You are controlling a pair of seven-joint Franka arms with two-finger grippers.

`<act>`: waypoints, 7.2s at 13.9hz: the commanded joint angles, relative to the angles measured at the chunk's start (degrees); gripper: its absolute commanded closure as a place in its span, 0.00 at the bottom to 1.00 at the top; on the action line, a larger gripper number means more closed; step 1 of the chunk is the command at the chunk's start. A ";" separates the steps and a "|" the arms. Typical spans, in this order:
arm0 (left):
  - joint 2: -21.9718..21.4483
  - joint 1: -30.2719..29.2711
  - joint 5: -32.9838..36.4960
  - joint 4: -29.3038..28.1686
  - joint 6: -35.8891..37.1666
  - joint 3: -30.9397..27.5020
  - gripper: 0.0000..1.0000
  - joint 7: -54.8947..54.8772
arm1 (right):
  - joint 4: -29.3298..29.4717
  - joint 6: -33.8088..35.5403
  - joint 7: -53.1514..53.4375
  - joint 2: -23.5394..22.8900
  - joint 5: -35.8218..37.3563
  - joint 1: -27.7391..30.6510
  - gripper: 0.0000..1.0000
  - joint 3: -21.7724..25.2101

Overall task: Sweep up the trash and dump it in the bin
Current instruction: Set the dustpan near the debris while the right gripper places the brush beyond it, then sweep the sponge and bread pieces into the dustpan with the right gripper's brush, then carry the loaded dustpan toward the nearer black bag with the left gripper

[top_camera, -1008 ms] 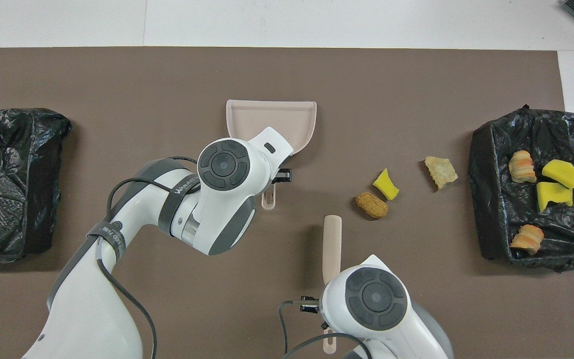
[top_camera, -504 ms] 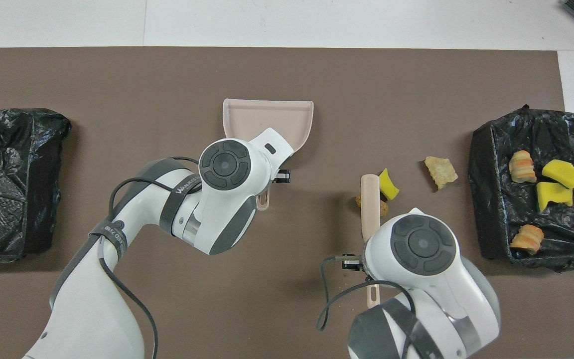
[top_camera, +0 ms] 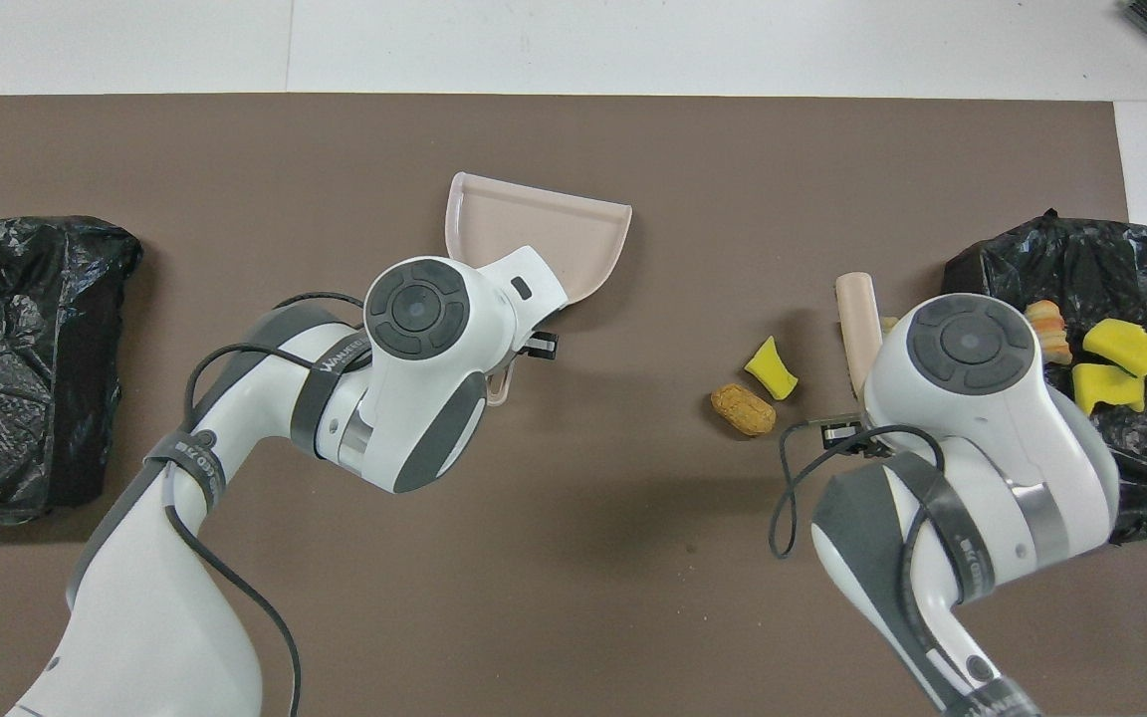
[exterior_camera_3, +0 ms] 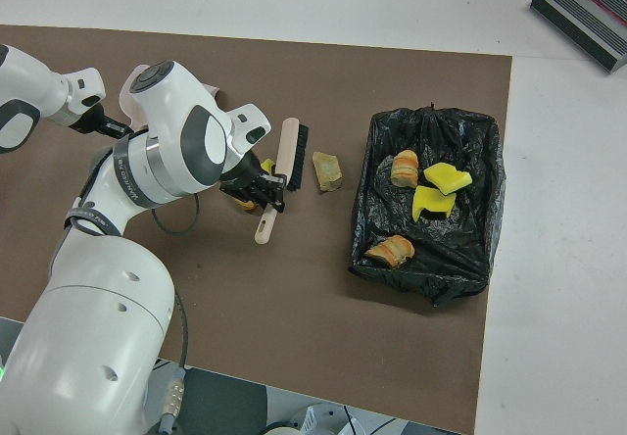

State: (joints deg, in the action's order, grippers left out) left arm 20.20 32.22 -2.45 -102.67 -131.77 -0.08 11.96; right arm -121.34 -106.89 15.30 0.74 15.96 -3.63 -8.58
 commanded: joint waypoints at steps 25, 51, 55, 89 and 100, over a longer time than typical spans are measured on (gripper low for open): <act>-14.40 -4.27 3.68 -15.37 9.25 0.17 1.00 -60.21 | -6.55 -9.13 -1.07 -2.41 -13.23 -2.08 1.00 -1.26; -13.34 -5.41 3.68 -15.28 5.64 -0.01 1.00 -60.74 | -9.80 -11.05 5.42 1.28 -23.26 -6.03 1.00 -1.26; -13.34 -5.42 3.68 -15.20 5.47 -0.01 1.00 -60.74 | -8.40 -14.22 8.77 -1.78 -27.73 -10.87 1.00 -1.26; -11.58 -7.17 -6.86 -12.03 6.26 0.25 1.00 -84.28 | -4.34 -1.11 21.25 6.91 -28.88 -30.81 1.00 -1.44; -11.94 -22.01 -9.42 0.34 25.13 0.17 1.00 -99.68 | -7.16 -12.45 32.33 2.88 -28.97 -41.89 1.00 -1.44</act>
State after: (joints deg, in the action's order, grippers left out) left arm 8.39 13.03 -10.85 -106.84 -112.15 -0.36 -86.07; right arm -127.90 -115.92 44.76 5.58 -14.16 -43.79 -10.03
